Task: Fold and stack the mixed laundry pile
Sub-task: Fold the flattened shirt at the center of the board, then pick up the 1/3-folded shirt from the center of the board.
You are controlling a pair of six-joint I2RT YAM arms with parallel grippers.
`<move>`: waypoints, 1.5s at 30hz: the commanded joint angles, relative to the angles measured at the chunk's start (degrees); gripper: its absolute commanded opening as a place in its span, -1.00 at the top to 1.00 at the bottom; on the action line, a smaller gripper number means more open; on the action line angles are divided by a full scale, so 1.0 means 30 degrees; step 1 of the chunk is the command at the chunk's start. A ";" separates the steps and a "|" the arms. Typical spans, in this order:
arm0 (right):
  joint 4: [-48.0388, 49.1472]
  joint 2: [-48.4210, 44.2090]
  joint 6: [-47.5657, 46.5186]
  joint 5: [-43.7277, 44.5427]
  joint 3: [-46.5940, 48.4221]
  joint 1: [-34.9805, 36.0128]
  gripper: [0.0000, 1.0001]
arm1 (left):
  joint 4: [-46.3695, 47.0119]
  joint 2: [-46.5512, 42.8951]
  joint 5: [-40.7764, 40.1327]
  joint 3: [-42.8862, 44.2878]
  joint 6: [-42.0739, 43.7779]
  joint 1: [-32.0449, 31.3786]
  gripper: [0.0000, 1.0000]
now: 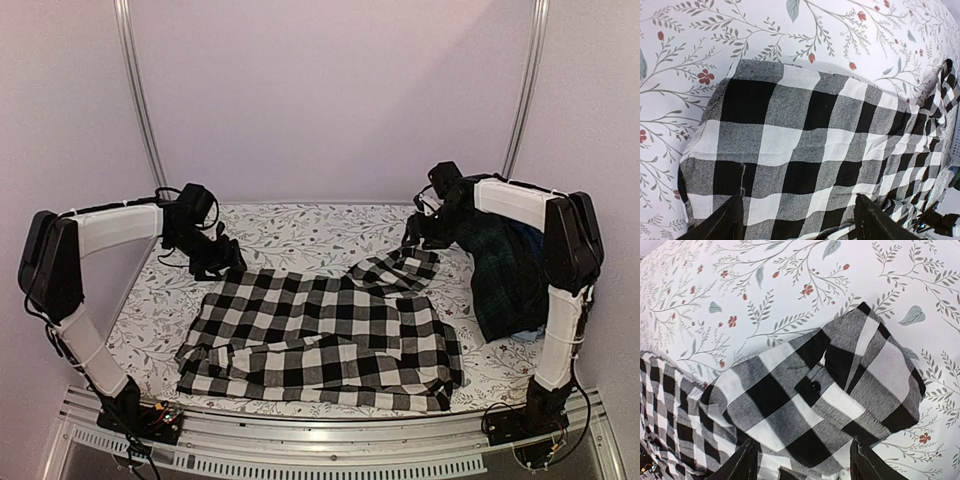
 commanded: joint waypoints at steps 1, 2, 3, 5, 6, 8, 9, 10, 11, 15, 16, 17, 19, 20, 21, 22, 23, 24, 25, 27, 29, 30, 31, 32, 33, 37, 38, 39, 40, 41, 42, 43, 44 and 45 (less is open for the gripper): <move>-0.2124 0.2173 -0.0566 0.2953 0.2220 0.0134 -0.25 | 0.0280 0.0456 0.0115 0.0588 0.0512 0.0146 -0.50; -0.2385 0.2432 -0.0597 0.3127 0.2324 0.0125 -0.25 | 0.0311 0.0447 0.0117 0.0546 0.0523 0.0147 -0.51; -0.2645 0.2735 -0.0596 0.3340 0.2352 0.0135 -0.25 | 0.0338 0.0445 0.0154 0.0515 0.0513 0.0165 -0.51; -0.2561 0.2848 -0.0514 0.3742 0.1838 0.0134 -0.25 | 0.0454 0.0445 0.0188 0.0448 0.0497 0.0196 -0.51; -0.2421 0.2706 -0.0338 0.3969 0.1474 0.0136 -0.27 | 0.0499 0.0445 0.0181 0.0391 0.0470 0.0175 -0.51; -0.2072 0.2435 -0.0111 0.4312 0.0725 0.0121 -0.34 | 0.0618 0.0551 0.0261 0.0346 0.0458 0.0202 -0.52; -0.1891 0.2300 -0.0010 0.4326 0.0354 0.0120 -0.38 | 0.0637 0.0671 0.0267 0.0351 0.0490 0.0209 -0.52; -0.1733 0.2249 0.0035 0.4332 0.0121 0.0119 -0.40 | 0.0639 0.0807 0.0290 0.0392 0.0509 0.0203 -0.52; -0.1629 0.2297 0.0034 0.4278 -0.0011 0.0127 -0.41 | 0.0668 0.0959 0.0318 0.0430 0.0530 0.0202 -0.52; -0.1351 0.3261 -0.0245 0.3836 0.0297 0.0124 -0.35 | 0.0770 0.1447 0.0370 0.0618 0.0665 0.0243 -0.52; -0.1277 0.3473 -0.0301 0.3783 0.0432 0.0120 -0.31 | 0.0784 0.1556 0.0376 0.0685 0.0680 0.0258 -0.52; -0.1165 0.3828 -0.0316 0.3734 0.0559 0.0141 -0.28 | 0.0785 0.1661 0.0384 0.0763 0.0719 0.0267 -0.52; -0.1121 0.4219 -0.0376 0.3691 0.0917 0.0127 -0.12 | 0.0786 0.1851 0.0438 0.0914 0.0779 0.0296 -0.52; -0.1076 0.4401 -0.0401 0.3655 0.1110 0.0135 -0.02 | 0.0793 0.1877 0.0428 0.0982 0.0809 0.0288 -0.52; -0.0997 0.4439 -0.0408 0.3592 0.1274 0.0136 0.10 | 0.0786 0.1906 0.0372 0.1020 0.0834 0.0300 -0.52; -0.0911 0.4428 -0.0387 0.3497 0.1466 0.0136 0.24 | 0.0786 0.1939 0.0361 0.1025 0.0852 0.0316 -0.53; -0.0827 0.4380 -0.0410 0.3404 0.1870 0.0129 0.36 | 0.0786 0.1958 0.0375 0.1051 0.0847 0.0340 -0.53; -0.0759 0.4275 -0.0446 0.3345 0.2262 0.0142 0.51 | 0.0786 0.1982 0.0380 0.1040 0.0828 0.0369 -0.52; -0.0658 0.4162 -0.0487 0.3261 0.2740 0.0137 0.65 | 0.0786 0.1963 0.0355 0.1005 0.0826 0.0376 -0.52; -0.0329 0.3993 -0.0660 0.3066 0.3749 0.0123 0.92 | 0.0788 0.2034 0.0306 0.0997 0.0872 0.0428 -0.52; 0.0291 0.3933 -0.0871 0.2867 0.4732 0.0122 1.00 | 0.0829 0.2096 0.0271 0.0994 0.0855 0.0518 -0.52; 0.0488 0.3993 -0.1009 0.2875 0.5396 0.0127 1.00 | 0.0883 0.2127 0.0265 0.0992 0.0877 0.0560 -0.52; 0.0623 0.4189 -0.1101 0.2715 0.6123 0.0098 1.00 | 0.0922 0.2157 0.0304 0.1011 0.0865 0.0613 -0.52; 0.0705 0.4467 -0.1250 0.2625 0.7002 0.0109 1.00 | 0.0953 0.2212 0.0338 0.1046 0.0882 0.0670 -0.52; 0.0789 0.4719 -0.1364 0.2541 0.7877 0.0078 1.00 | 0.1001 0.2255 0.0302 0.1094 0.0871 0.0729 -0.53; 0.1093 0.6634 -0.1566 0.1570 1.1472 0.0011 1.00 | 0.1161 0.2527 0.0300 0.1225 0.0862 0.1025 -0.52; 0.1295 0.6968 -0.1557 0.1222 1.2215 -0.0037 1.00 | 0.1188 0.2566 0.0309 0.1256 0.0878 0.1107 -0.52; 0.1624 0.7348 -0.1443 0.0915 1.2751 -0.0032 1.00 | 0.1250 0.2567 0.0273 0.1245 0.0843 0.1212 -0.52; 0.2251 0.7549 -0.1249 0.0529 1.3078 -0.0035 1.00 | 0.1382 0.2582 0.0265 0.1189 0.0850 0.1317 -0.52; 0.3029 0.7725 -0.1117 -0.0017 1.3243 -0.0054 1.00 | 0.1610 0.2584 0.0267 0.1112 0.0807 0.1414 -0.52; 0.3921 0.7753 -0.0860 -0.0617 1.3319 -0.0042 1.00 | 0.1742 0.2606 0.0326 0.1066 0.0754 0.1568 -0.52; 0.4923 0.7761 -0.0610 -0.1413 1.3314 -0.0036 1.00 | 0.1846 0.2660 0.0484 0.1056 0.0670 0.1724 -0.52; 0.6324 0.7740 -0.0174 -0.2161 1.3313 -0.0050 1.00 | 0.1929 0.2718 0.0624 0.1055 0.0601 0.1831 -0.52; 0.7347 0.7697 0.0199 -0.2723 1.3327 -0.0048 1.00 | 0.2027 0.2776 0.0690 0.1055 0.0552 0.1925 -0.52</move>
